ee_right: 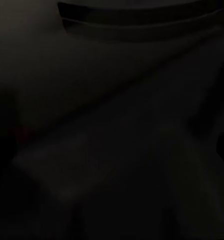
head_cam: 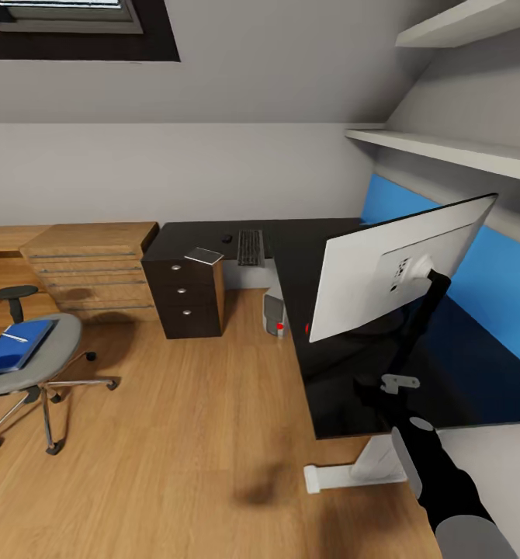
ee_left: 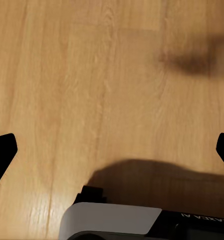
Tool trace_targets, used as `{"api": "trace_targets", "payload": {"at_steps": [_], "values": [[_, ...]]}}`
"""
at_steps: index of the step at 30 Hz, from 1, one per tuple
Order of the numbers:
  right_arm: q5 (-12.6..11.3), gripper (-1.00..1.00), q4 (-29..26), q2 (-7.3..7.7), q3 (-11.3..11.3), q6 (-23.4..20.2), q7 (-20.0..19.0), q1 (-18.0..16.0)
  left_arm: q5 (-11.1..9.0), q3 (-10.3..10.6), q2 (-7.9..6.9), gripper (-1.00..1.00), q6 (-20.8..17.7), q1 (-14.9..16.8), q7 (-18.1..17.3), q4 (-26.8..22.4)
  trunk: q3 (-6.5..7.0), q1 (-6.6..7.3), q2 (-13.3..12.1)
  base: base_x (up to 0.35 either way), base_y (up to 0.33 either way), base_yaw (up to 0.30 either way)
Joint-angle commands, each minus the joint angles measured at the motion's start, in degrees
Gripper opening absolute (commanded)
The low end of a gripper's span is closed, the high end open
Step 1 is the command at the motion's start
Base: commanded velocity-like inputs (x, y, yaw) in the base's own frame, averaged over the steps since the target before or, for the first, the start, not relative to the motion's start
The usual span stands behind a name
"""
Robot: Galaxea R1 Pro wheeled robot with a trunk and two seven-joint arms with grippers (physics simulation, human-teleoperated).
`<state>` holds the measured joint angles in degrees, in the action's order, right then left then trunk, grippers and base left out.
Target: In the bedroom, organize the workspace by keeping the computer under the desk, ensuring the monitor is on the desk, placing the keyboard on the desk next to the monitor, placing the mouse on the desk next to the keyboard, moving the folder from the swivel chair onto the desk next to the mouse, stacking the notebook on top of the folder with the pen on top of the notebook, and positioning the swivel chair next to the desk.
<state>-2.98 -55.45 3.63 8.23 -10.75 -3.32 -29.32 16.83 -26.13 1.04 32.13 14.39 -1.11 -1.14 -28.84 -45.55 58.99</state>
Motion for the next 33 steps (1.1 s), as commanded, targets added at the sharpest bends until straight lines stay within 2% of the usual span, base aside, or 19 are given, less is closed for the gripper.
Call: {"api": "trace_targets", "payload": {"at_steps": [1,7,12,15,23,33], "values": [[-0.2,1.00,-0.5,-0.03,0.1,-0.5,-0.3,0.0,0.4,-0.5,0.01,1.00,0.1,0.0,-0.1,0.0,-0.06,-0.01,0.0,0.019,0.046,0.000],[0.1,1.00,-2.1,-0.32,0.1,-1.2,-0.4,0.2,0.4,-0.5,0.01,1.00,0.1,0.0,-0.1,0.0,-0.06,-0.01,0.0,0.007,0.016,0.000],[-1.4,1.00,-3.7,-1.95,0.4,-2.6,-1.7,-0.9,0.4,-0.6,1.44,1.00,0.0,0.0,0.2,-0.1,-0.06,-0.01,0.0,0.000,0.000,0.000],[-1.8,1.00,-4.7,-2.92,0.4,-2.7,-1.8,-1.5,0.3,-0.6,1.53,1.00,0.0,0.0,0.2,-0.1,-0.06,-0.01,0.0,0.000,0.000,0.000],[-1.8,1.00,-7.2,-5.50,0.3,-3.0,-1.9,-0.5,0.3,-0.5,1.43,1.00,0.0,0.0,0.2,-0.1,-0.06,-0.01,0.0,0.000,0.000,0.000],[-1.7,1.00,-8.0,-5.98,0.4,-3.6,-1.0,-0.3,0.3,-0.5,1.42,1.00,0.1,0.0,0.1,-0.1,-0.06,-0.01,0.0,0.000,0.000,0.000]]}}
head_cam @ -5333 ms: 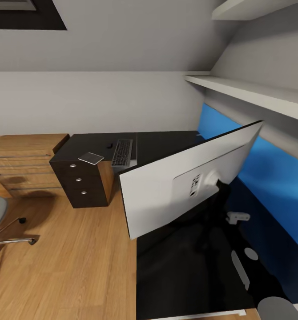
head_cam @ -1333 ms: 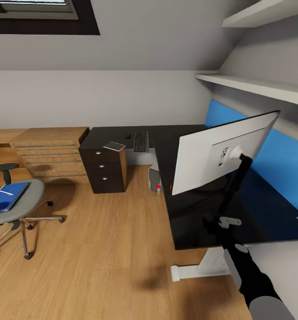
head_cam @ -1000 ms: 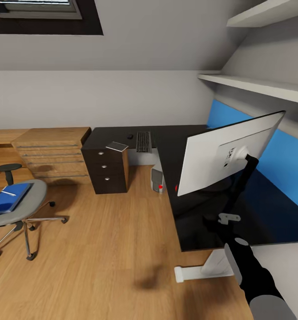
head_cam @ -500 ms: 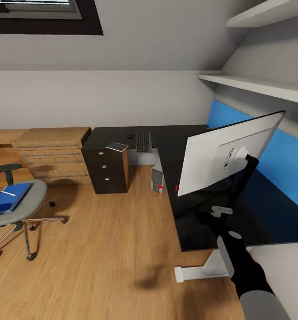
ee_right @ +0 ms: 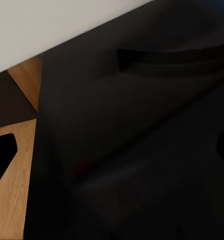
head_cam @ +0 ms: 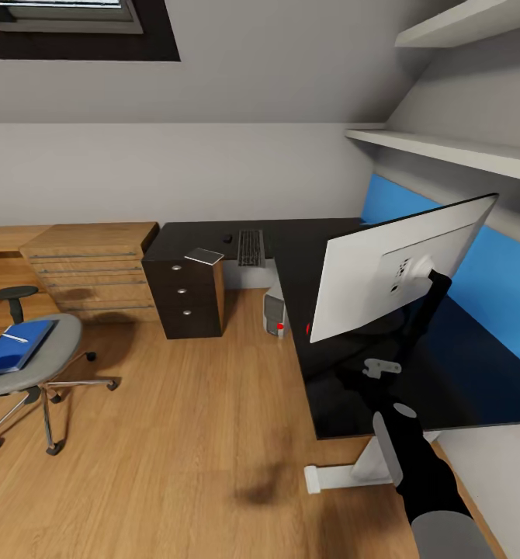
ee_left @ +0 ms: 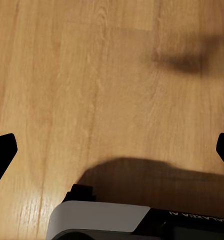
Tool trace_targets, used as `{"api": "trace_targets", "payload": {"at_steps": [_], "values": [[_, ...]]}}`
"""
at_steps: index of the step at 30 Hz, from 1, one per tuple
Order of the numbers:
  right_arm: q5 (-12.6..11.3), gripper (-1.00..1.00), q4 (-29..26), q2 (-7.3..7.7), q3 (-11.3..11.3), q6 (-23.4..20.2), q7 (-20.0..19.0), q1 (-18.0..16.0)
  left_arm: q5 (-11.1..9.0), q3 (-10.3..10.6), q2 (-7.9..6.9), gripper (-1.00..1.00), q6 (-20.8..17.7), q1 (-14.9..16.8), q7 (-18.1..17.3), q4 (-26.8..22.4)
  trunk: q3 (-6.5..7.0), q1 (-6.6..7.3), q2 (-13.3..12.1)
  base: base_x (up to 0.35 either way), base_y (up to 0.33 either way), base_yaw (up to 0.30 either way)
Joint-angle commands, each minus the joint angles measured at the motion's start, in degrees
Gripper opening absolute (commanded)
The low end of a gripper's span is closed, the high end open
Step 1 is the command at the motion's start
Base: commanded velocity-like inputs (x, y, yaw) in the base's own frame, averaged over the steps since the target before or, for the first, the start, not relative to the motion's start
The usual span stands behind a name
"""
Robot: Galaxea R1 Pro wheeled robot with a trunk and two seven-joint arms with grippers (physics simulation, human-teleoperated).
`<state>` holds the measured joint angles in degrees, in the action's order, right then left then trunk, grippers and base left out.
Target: In the bedroom, organize the workspace by keeping the computer under the desk, ensuring the monitor is on the desk, placing the keyboard on the desk next to the monitor, placing the mouse on the desk next to the keyboard, moving the folder from the swivel chair onto the desk next to the mouse, stacking the notebook on top of the folder with the pen on top of the notebook, and positioning the swivel chair next to the desk.
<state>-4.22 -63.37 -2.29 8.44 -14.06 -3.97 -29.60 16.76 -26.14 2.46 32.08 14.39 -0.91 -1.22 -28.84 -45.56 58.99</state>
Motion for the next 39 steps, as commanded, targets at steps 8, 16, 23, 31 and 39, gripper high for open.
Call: {"api": "trace_targets", "payload": {"at_steps": [8,16,23,31,39], "values": [[-0.3,1.00,-1.0,-0.19,-0.3,-0.5,0.4,0.0,0.4,-0.5,0.06,1.00,0.2,0.0,0.0,0.0,0.30,0.44,-0.8,0.000,0.000,0.000],[1.2,1.00,-3.5,-0.18,-0.9,-0.7,1.5,0.0,0.4,-0.5,0.08,1.00,0.1,0.0,0.0,0.0,1.74,2.19,-4.0,0.000,0.000,0.000],[1.9,1.00,-5.7,-0.08,-0.9,-1.6,1.6,0.0,0.4,-0.5,0.09,1.00,0.1,0.0,0.0,0.0,3.00,3.73,-6.8,0.000,0.000,0.000],[1.9,1.00,-9.3,0.14,-0.9,-3.0,1.5,1.0,0.4,-0.5,0.09,1.00,0.1,0.0,0.0,0.0,4.43,5.49,-10.0,0.000,0.000,0.000],[1.7,1.00,-12.2,0.14,-0.9,-3.8,1.4,2.4,0.4,-0.6,0.05,1.00,0.1,0.0,0.0,0.0,5.88,7.25,-13.2,0.000,0.000,0.000]]}}
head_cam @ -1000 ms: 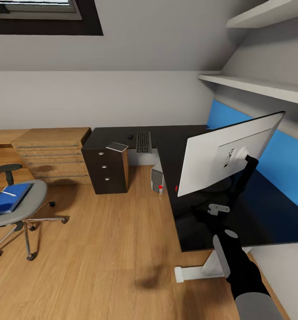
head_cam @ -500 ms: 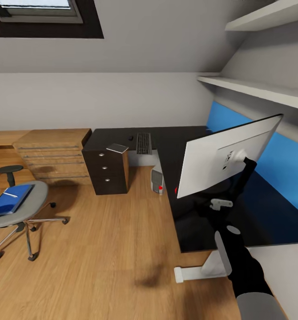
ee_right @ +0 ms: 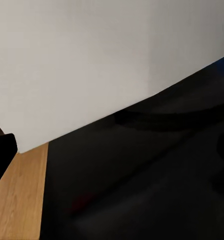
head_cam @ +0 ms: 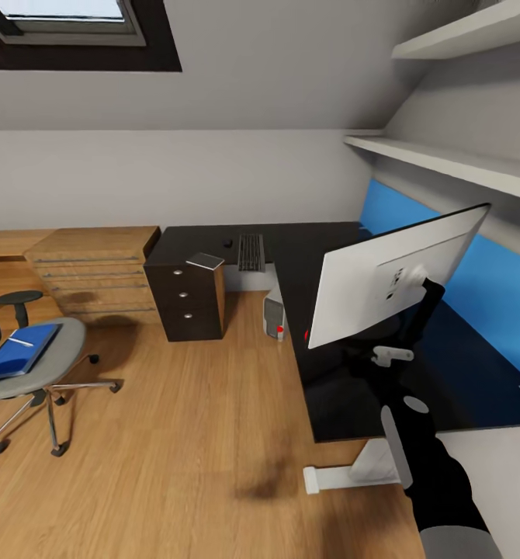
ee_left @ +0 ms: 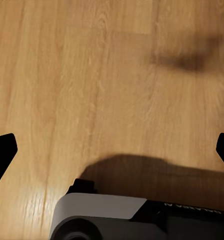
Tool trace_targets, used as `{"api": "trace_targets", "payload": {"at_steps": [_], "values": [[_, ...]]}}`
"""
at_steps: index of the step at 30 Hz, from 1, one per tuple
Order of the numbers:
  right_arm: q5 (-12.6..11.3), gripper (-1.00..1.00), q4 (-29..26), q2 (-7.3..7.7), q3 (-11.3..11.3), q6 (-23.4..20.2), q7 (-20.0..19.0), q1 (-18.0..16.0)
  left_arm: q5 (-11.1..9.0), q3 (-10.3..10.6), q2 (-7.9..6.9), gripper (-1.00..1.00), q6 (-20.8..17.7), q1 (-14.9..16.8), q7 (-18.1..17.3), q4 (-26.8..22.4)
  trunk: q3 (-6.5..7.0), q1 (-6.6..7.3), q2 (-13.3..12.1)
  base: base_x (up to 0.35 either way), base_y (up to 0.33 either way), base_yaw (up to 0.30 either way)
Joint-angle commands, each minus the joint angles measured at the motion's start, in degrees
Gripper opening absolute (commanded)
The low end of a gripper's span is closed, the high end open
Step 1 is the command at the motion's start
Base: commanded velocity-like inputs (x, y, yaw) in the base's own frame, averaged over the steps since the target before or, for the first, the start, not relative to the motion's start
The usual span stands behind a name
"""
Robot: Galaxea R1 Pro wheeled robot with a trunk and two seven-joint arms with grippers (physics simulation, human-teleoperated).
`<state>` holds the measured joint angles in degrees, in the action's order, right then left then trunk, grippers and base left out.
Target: In the bedroom, organize the workspace by keeping the computer under the desk, ensuring the monitor is on the desk, placing the keyboard on the desk next to the monitor, placing the mouse on the desk next to the keyboard, moving the folder from the swivel chair onto the desk next to the mouse, stacking the notebook on top of the folder with the pen on top of the notebook, and positioning the swivel chair next to the desk.
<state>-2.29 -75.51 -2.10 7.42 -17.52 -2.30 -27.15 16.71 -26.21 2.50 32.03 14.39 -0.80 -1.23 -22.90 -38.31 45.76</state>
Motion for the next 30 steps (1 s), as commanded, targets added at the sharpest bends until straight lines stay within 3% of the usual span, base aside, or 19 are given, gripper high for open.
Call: {"api": "trace_targets", "payload": {"at_steps": [1,30], "values": [[-0.2,1.00,-0.2,-0.08,0.1,-0.4,-0.2,0.0,0.4,-0.5,0.00,1.00,0.1,0.0,-0.1,0.0,0.14,0.22,-0.4,0.000,0.000,0.000],[-0.4,1.00,-0.6,-0.36,0.2,-0.1,-0.2,1.0,0.4,-0.5,-0.04,1.00,0.2,0.0,-0.2,0.0,2.89,0.66,-1.2,0.000,0.000,0.000]]}}
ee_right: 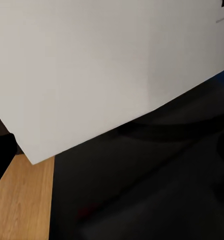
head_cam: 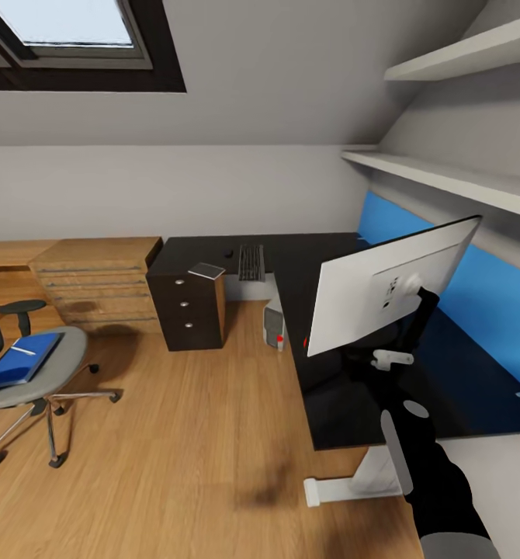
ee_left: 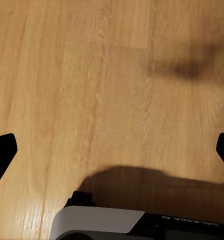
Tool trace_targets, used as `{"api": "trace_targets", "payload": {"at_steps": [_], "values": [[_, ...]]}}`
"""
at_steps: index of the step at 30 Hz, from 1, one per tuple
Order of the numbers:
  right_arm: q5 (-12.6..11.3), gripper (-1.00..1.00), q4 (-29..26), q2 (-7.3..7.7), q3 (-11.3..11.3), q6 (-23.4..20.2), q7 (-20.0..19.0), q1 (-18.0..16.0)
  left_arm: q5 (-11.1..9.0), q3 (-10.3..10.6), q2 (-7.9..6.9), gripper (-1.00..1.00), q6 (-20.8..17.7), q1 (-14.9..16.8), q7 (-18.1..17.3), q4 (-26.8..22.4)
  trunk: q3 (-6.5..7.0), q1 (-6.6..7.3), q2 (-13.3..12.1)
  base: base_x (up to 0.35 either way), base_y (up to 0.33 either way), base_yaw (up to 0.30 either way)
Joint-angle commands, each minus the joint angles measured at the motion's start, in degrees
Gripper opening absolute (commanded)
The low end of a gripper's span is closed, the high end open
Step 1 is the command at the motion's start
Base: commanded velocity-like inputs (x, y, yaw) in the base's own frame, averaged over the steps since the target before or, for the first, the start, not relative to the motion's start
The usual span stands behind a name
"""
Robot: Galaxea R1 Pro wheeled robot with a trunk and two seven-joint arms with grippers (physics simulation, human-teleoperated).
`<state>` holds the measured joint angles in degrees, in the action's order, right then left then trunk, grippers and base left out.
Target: In the bedroom, organize the workspace by keeping the computer under the desk, ensuring the monitor is on the desk, placing the keyboard on the desk next to the monitor, placing the mouse on the desk next to the keyboard, moving the folder from the swivel chair onto the desk next to the mouse, stacking the notebook on top of the folder with the pen on top of the notebook, and positioning the swivel chair next to the desk.
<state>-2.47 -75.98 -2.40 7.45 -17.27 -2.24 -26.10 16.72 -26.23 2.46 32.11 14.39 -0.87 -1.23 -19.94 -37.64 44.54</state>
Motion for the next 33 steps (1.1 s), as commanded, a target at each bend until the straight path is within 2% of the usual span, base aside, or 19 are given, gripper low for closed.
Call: {"api": "trace_targets", "payload": {"at_steps": [1,12,28,33], "values": [[-0.3,1.00,-0.1,-0.06,0.2,-0.3,-0.2,0.0,0.4,-0.5,0.01,1.00,0.1,0.0,-0.1,0.0,0.02,-0.01,0.1,0.000,0.000,0.000],[-0.3,1.00,-0.1,-0.06,0.2,-0.2,-0.2,0.2,0.4,-0.5,0.01,1.00,0.1,0.0,-0.2,0.0,1.01,-0.01,0.1,0.000,0.024,0.000],[-0.3,1.00,-0.1,-0.05,0.3,-0.2,-0.2,0.3,0.4,-0.5,-0.08,1.00,0.1,0.0,-0.2,0.0,1.28,-0.01,0.1,0.000,0.224,0.000],[-0.3,1.00,-0.1,-0.06,0.3,-0.2,-0.2,0.3,0.4,-0.5,-0.08,1.00,0.1,0.0,-0.2,0.0,1.29,-0.01,0.1,0.000,0.100,0.000]]}}
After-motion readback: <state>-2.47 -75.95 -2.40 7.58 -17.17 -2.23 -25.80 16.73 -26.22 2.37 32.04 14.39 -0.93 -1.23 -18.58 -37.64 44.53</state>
